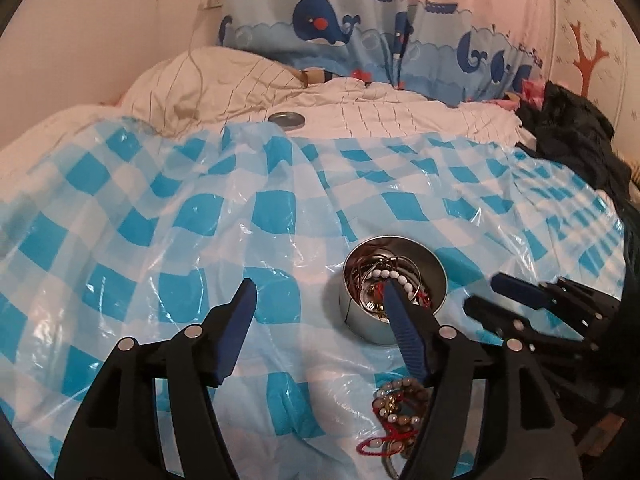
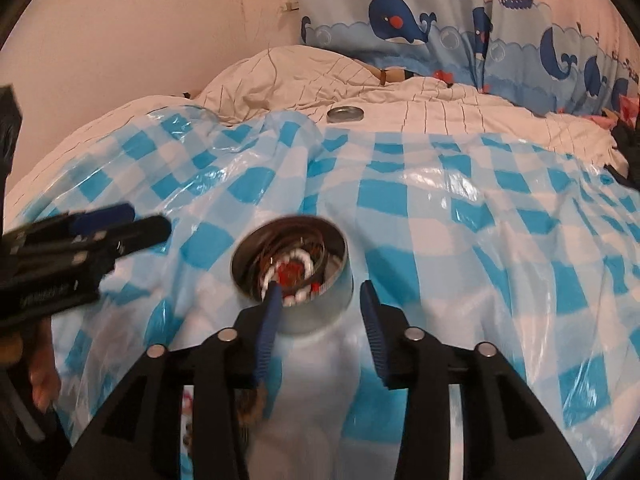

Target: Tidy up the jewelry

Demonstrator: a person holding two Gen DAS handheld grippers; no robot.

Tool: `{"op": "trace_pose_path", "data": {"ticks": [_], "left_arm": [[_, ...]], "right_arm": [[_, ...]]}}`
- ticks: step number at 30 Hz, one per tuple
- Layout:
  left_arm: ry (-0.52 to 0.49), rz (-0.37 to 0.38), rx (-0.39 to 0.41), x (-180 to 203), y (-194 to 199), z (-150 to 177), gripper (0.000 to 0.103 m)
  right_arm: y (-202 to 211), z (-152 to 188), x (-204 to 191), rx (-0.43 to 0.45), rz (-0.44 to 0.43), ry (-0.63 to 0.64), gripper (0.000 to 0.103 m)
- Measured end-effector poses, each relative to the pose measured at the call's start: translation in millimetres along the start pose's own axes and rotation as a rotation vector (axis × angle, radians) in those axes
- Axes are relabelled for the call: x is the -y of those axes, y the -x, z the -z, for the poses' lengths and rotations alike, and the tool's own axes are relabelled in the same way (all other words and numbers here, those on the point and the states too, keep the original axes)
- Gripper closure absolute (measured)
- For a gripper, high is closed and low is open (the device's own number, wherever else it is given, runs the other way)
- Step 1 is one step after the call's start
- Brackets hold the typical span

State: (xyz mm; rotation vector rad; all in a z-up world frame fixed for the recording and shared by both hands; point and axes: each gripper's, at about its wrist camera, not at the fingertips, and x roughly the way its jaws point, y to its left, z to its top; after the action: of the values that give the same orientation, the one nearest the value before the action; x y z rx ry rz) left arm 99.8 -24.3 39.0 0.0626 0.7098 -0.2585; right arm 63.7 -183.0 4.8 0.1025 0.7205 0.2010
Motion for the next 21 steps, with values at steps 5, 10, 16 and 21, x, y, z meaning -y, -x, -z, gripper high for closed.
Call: {"op": "trace_pose_path", "data": {"ticks": [5,10,16,21], "left_arm": [[-0.039,-0.016,-0.003,8,3,5,0.037],[-0.058,-0.019,-0.003,10,5,8,0.034],[0.011,0.046,-0.030,-4,5,9,0.032],[0.041,0.121,-0.088,-9,-1,18,0.029]], "right_arm": [[-9,4,0,-0.051,-0.067,-0.070,0.059],[-5,7,-13,-0.045,-0.074,-0.020,0.051],[-13,7,-11,-0.139,-0.112,0.022,0.049],[-9,3,2,-0.168,-0.069,0.057,0.044]]}}
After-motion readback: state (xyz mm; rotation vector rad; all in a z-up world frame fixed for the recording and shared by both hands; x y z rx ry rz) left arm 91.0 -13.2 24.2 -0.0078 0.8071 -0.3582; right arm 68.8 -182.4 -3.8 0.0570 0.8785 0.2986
